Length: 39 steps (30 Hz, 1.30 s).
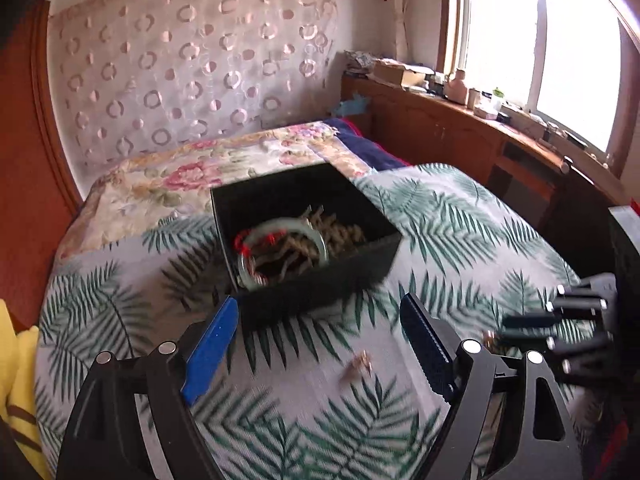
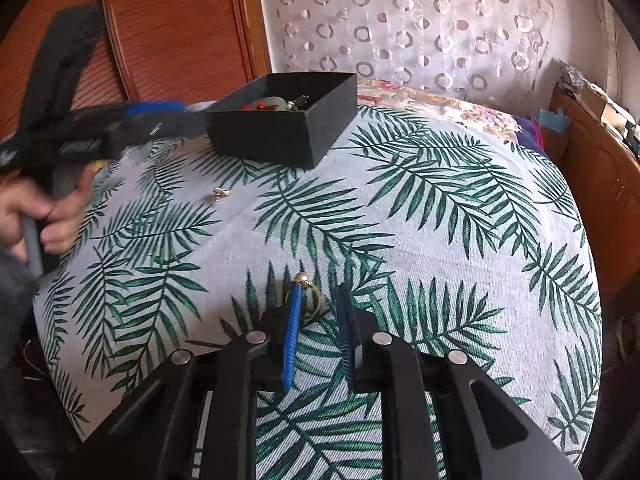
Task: Organize jewelry
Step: 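Grasp the gold ring with right while left grasps the small gold earring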
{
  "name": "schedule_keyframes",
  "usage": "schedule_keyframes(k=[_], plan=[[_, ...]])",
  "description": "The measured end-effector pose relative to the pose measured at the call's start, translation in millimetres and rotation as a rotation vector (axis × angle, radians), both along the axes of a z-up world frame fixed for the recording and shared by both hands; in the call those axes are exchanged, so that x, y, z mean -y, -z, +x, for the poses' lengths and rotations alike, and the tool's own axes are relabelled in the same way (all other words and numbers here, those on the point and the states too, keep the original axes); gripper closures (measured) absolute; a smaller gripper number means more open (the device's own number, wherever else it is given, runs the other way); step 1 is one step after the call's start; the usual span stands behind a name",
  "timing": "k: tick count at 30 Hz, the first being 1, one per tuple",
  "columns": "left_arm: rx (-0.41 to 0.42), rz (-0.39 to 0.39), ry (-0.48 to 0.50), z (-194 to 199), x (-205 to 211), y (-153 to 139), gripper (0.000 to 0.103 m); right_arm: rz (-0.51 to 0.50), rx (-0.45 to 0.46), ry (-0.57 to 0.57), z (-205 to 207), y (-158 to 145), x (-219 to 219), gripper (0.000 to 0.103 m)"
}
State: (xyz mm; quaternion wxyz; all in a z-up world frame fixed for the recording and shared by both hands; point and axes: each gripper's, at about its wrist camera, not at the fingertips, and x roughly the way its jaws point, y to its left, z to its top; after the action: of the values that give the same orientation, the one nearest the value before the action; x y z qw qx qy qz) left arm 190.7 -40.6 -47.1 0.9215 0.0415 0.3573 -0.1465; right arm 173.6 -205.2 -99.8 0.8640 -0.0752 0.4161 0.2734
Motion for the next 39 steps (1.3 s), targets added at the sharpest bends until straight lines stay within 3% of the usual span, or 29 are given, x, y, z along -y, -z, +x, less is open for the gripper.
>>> schedule_keyframes(k=[4,7,10,15,19,26,33,36,39], plan=[[-0.02,0.009,0.01,-7.7,-0.2,10.4,0.023,-0.026,-0.002,-0.004,4.7,2.5,-4.9,0.086],[-0.044,0.018,0.014,-8.6,0.5,20.4,0.023,-0.059,0.009,-0.009,5.4,2.9,-8.0,0.097],[-0.068,0.028,0.024,-10.1,2.6,31.7,0.027,-0.092,0.026,-0.033,3.5,2.6,-12.2,0.1],[-0.1,0.029,0.048,-9.1,10.4,42.4,0.05,-0.087,0.056,-0.025,3.2,-2.4,-9.3,0.103],[-0.114,0.039,0.066,-3.8,18.0,46.1,0.06,-0.075,0.06,-0.022,3.7,-5.3,-6.8,0.103],[-0.13,0.051,0.088,1.6,25.7,48.8,0.09,-0.028,0.057,-0.046,-1.0,-9.6,-5.5,0.102],[-0.13,0.04,0.1,-1.7,24.8,48.6,0.09,-0.025,0.037,-0.063,-5.9,-6.3,-15.3,0.1],[-0.127,0.02,0.09,-3.3,19.4,46.9,0.09,-0.026,0.029,-0.065,-7.5,-4.6,-17.7,0.085],[-0.124,0.008,0.084,-6.0,16.3,46.2,0.09,-0.032,0.025,-0.064,-7.8,-2.6,-19.2,0.082]])
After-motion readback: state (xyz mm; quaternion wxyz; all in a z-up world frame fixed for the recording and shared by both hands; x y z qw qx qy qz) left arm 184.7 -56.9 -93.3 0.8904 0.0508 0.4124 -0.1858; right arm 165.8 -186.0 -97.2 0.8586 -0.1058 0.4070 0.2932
